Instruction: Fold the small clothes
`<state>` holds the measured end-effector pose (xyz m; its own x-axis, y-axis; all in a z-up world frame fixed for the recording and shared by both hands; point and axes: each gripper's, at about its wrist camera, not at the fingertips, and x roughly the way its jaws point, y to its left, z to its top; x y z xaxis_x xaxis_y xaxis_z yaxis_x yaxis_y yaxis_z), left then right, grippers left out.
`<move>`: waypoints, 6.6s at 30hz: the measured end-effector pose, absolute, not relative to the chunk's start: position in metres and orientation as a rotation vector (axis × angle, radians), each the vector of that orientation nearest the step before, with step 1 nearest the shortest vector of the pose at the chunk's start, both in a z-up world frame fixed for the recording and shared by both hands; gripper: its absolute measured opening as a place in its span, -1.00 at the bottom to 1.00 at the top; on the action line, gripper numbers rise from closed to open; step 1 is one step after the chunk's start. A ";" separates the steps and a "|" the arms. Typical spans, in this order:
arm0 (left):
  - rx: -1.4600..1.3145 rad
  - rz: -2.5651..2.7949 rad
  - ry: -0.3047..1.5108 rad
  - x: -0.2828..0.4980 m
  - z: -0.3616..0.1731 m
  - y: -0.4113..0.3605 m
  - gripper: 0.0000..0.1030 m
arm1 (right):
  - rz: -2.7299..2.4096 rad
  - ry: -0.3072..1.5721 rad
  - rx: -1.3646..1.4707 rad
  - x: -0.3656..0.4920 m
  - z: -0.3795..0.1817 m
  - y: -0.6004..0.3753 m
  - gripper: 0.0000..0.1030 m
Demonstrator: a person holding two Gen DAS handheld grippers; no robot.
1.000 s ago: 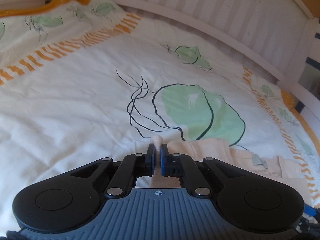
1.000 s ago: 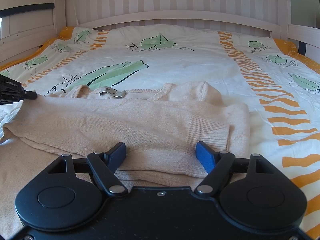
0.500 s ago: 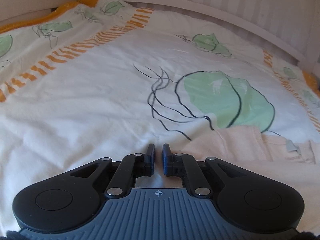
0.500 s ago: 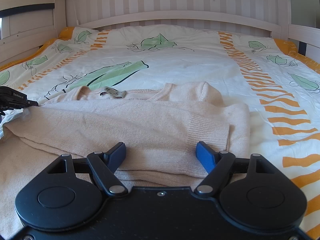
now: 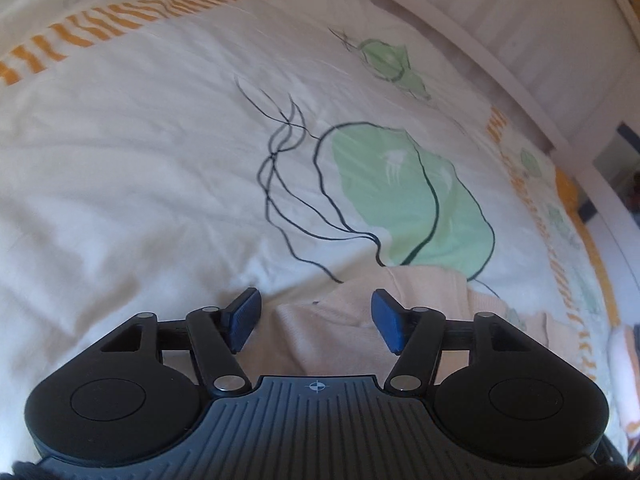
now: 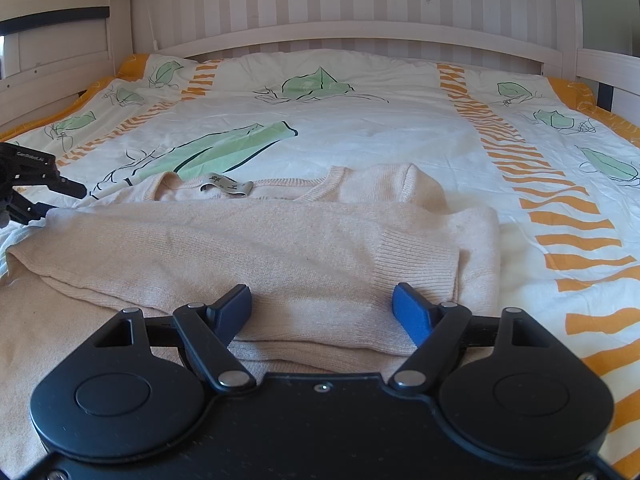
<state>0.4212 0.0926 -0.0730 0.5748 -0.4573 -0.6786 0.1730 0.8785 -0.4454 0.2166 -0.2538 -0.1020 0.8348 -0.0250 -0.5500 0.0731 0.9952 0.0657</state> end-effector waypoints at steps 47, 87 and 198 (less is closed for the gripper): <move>-0.002 -0.208 0.710 0.341 -0.049 0.064 0.08 | -0.052 0.582 0.081 0.218 -0.102 -0.251 0.58; -0.157 -0.283 0.822 0.144 -0.024 0.111 0.83 | -0.011 0.660 0.217 0.126 -0.038 -0.285 0.99; -0.466 -0.537 0.686 0.271 0.020 0.087 -0.89 | 0.121 0.510 0.741 0.153 -0.023 -0.370 -0.77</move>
